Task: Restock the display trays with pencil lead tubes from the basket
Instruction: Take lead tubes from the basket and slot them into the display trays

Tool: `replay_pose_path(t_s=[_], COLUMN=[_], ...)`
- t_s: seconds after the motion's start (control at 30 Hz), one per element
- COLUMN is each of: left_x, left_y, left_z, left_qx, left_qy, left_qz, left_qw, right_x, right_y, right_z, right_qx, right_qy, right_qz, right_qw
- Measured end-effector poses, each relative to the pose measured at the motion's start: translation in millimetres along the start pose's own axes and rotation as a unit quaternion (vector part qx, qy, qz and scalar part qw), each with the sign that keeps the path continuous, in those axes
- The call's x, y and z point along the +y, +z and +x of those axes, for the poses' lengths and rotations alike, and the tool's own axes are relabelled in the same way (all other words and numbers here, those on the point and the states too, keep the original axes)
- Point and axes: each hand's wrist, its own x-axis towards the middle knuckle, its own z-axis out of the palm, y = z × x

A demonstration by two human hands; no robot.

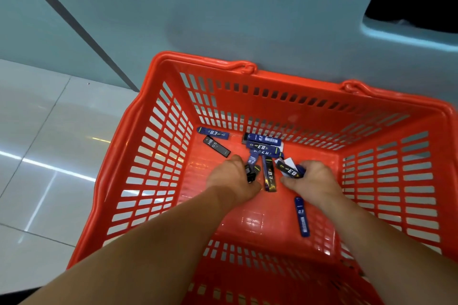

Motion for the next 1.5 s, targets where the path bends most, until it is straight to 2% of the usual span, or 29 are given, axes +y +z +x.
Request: replay_pose_path(t_s=[0.1, 0.27, 0.4, 0.5, 0.63, 0.7, 0.8, 0.93, 1.07, 1.2, 1.37, 1.5], left_x=[-1.9, -3.1, 4.3, 4.8, -1.5, -8.5, -20.6, -29.7, -30.8, -16.8, 0.9, 13.7], left_y=[-0.6, -1.2, 3.7, 2.3, -1.6, -3.6, -10.4, -22.3, -37.9, -63.2, -103.1, -150.7], left_z=[0.4, 3.3, 1.1, -0.1, -0.2, 1.3, 4.6, 2.5, -7.2, -26.2, -60.9, -99.0], left_qx=[0.011, 0.002, 0.020, 0.010, 0.014, 0.004, -0.019, -0.052, -0.109, -0.167, -0.162, -0.178], left_qy=[0.002, 0.006, 0.033, 0.031, 0.051, 0.056, 0.023, -0.006, 0.009, 0.029, 0.096, 0.136], left_qz=[0.042, 0.046, 0.154, 0.189, 0.193, 0.135, -0.022, -0.142, -0.226, -0.313, -0.363, -0.389], left_qw=[0.999, 0.999, 0.987, 0.981, 0.980, 0.989, 0.999, 0.988, 0.968, 0.935, 0.912, 0.894], right_x=[2.0, 1.9, -1.5, -4.4, -11.4, -17.1, -27.3, -36.2, -43.2, -58.1, -94.5, -126.2], right_y=[1.8, 0.7, -3.8, -4.8, -1.9, -1.1, -4.2, -10.2, -15.5, -27.4, -65.1, -108.2], right_z=[-2.0, -4.1, -2.9, -3.7, -5.1, -7.4, -12.4, -18.7, -25.8, -45.3, -80.1, -121.9], right_qx=[-0.007, -0.012, 0.006, 0.003, -0.018, -0.048, -0.092, -0.137, -0.132, -0.133, -0.108, -0.118], right_qy=[-0.003, -0.007, 0.016, 0.014, 0.028, 0.039, 0.045, 0.071, 0.086, 0.053, -0.005, -0.066], right_qz=[0.027, 0.083, 0.066, 0.066, 0.178, 0.222, 0.260, 0.327, 0.351, 0.337, 0.355, 0.333], right_qw=[1.000, 0.997, 0.998, 0.998, 0.983, 0.973, 0.960, 0.932, 0.923, 0.931, 0.929, 0.933])
